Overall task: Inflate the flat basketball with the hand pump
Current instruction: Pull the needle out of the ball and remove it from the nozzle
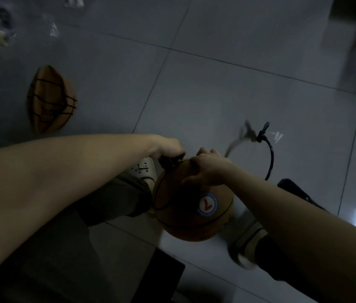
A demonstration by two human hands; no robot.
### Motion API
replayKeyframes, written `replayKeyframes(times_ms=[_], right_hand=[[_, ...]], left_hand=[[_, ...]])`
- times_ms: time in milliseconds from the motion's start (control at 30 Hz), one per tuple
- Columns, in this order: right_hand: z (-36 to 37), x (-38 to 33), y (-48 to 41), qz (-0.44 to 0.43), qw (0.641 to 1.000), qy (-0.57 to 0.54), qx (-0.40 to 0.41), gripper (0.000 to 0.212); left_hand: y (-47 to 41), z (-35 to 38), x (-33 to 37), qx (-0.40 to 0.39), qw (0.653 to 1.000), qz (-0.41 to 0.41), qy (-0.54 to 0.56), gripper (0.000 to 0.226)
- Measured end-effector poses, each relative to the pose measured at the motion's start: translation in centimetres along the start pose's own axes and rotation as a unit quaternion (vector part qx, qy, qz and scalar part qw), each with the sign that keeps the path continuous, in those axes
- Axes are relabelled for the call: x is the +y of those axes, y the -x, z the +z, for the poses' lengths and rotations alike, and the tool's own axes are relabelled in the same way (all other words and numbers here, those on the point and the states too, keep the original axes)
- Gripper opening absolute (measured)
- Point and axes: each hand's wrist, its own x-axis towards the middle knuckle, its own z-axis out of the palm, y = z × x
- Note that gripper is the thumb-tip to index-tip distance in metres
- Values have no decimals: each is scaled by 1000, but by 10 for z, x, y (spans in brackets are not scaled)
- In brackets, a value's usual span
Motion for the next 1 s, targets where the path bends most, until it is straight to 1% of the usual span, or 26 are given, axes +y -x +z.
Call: replayKeyframes(times_ms=[67,200,333,433,500,633,800,1000], right_hand=[[0,0,-2,1,1000,1,3,76],[0,-3,-4,5,1000,-2,3,71],[0,-1,-5,10,1000,-6,-3,68],[2,4,-4,3,1000,-15,0,69],[3,7,-1,-4,1000,-21,4,70],[4,9,2,-17,1000,-3,2,76],[3,7,2,-29,999,28,-3,80],[4,11,1,-40,999,24,9,82]], left_hand=[[-1,1,0,4,1000,4,-9,21],[3,-5,9,-4,995,49,-92,27],[2,-6,11,-14,986,81,-144,21],[-1,-3,9,5,977,89,-193,19],[-2,-1,10,17,975,89,-203,20],[-4,-1,8,-9,979,68,-193,28],[-2,-1,2,-37,996,21,-82,23],[-3,-1,-6,-51,998,14,-19,23]])
